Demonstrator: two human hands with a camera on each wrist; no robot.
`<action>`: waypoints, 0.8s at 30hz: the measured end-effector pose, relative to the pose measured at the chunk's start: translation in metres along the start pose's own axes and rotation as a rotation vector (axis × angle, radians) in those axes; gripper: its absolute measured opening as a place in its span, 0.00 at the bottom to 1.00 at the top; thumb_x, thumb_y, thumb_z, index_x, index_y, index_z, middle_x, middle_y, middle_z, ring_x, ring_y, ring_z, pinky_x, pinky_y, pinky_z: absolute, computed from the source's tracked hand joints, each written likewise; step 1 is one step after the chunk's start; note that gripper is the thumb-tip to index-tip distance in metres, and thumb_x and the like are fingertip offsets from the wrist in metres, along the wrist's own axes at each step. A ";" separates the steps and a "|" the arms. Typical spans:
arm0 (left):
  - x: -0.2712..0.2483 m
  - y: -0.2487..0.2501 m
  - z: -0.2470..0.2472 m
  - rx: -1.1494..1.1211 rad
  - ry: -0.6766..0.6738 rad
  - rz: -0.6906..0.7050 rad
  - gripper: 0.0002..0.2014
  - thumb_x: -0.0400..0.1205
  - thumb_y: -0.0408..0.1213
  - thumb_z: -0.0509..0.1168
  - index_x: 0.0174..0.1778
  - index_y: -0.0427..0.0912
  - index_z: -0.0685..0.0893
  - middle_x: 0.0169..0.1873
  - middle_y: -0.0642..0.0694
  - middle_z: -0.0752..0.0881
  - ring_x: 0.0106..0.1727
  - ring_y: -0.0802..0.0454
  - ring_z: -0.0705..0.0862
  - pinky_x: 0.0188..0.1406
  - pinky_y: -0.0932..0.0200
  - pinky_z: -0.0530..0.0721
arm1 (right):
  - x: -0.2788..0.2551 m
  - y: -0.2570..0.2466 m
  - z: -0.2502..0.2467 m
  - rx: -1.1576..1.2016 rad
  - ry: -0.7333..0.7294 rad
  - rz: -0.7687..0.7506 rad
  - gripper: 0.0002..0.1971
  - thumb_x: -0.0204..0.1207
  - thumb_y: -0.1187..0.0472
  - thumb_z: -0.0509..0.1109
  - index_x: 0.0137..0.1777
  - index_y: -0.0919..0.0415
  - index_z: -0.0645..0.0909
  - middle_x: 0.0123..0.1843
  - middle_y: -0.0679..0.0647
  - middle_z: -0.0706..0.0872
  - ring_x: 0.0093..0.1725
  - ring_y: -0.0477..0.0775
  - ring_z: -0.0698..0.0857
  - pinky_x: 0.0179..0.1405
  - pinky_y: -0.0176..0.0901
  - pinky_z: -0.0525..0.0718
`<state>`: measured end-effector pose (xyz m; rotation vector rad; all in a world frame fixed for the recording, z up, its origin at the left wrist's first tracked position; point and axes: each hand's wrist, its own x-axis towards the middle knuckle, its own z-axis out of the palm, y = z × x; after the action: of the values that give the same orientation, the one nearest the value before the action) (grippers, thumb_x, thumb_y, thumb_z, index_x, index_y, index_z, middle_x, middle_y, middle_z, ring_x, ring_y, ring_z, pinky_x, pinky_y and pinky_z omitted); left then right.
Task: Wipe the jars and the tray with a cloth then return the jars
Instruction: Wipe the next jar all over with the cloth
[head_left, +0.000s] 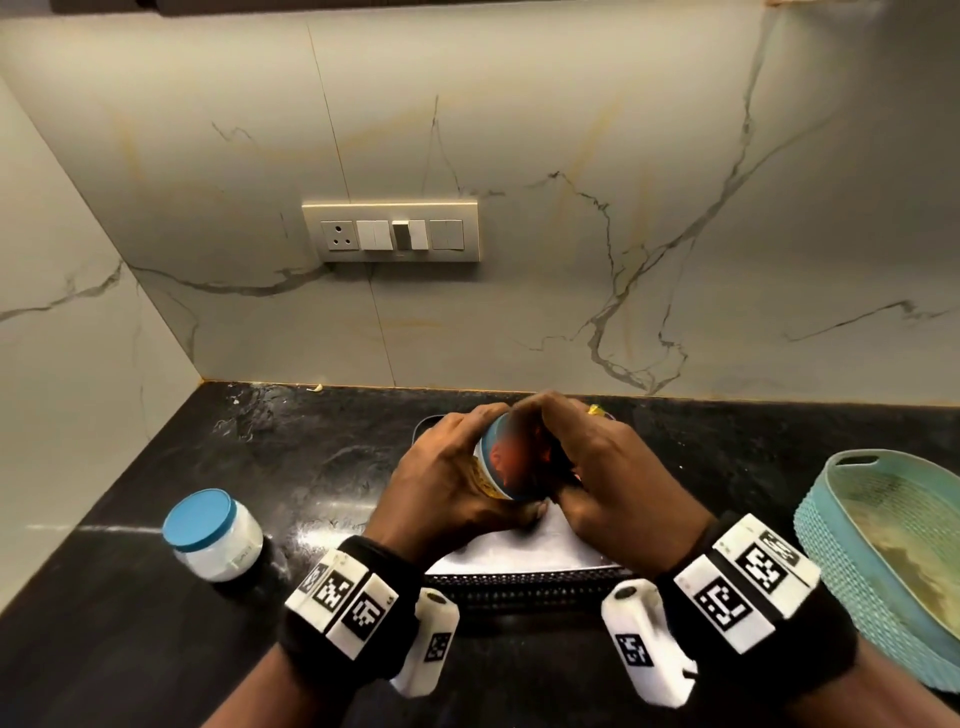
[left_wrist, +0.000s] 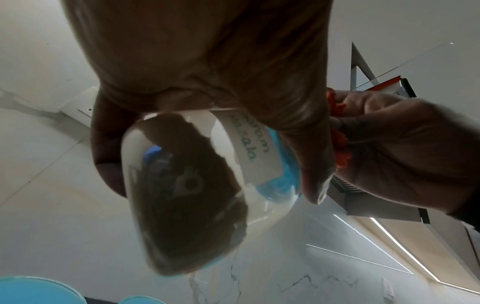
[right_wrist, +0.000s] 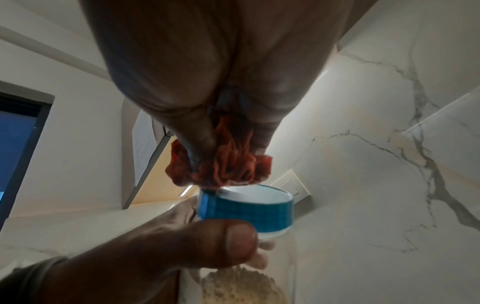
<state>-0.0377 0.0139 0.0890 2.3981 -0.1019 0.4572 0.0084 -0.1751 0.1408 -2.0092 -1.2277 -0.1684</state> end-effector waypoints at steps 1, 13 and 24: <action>-0.002 0.000 0.000 -0.018 0.003 0.003 0.41 0.62 0.64 0.78 0.72 0.58 0.79 0.57 0.60 0.85 0.57 0.60 0.83 0.58 0.54 0.85 | -0.003 0.001 0.000 0.022 -0.020 0.017 0.27 0.65 0.77 0.71 0.61 0.53 0.76 0.50 0.48 0.85 0.48 0.48 0.84 0.48 0.46 0.83; -0.019 -0.010 0.007 -0.243 0.011 -0.107 0.39 0.62 0.65 0.83 0.68 0.60 0.79 0.61 0.58 0.86 0.63 0.54 0.86 0.59 0.48 0.88 | -0.018 0.027 -0.003 -0.080 -0.186 0.145 0.26 0.69 0.74 0.70 0.58 0.42 0.72 0.48 0.42 0.84 0.47 0.44 0.80 0.50 0.41 0.79; -0.025 0.002 0.012 -0.343 -0.051 -0.114 0.37 0.64 0.53 0.86 0.68 0.61 0.80 0.58 0.57 0.89 0.59 0.56 0.89 0.60 0.49 0.88 | 0.025 0.017 0.002 -0.114 -0.085 0.122 0.22 0.65 0.75 0.72 0.57 0.55 0.82 0.47 0.51 0.90 0.46 0.54 0.86 0.45 0.42 0.82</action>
<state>-0.0579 0.0038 0.0731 2.0664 -0.0601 0.2977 0.0349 -0.1604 0.1426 -2.2032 -1.1667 -0.0964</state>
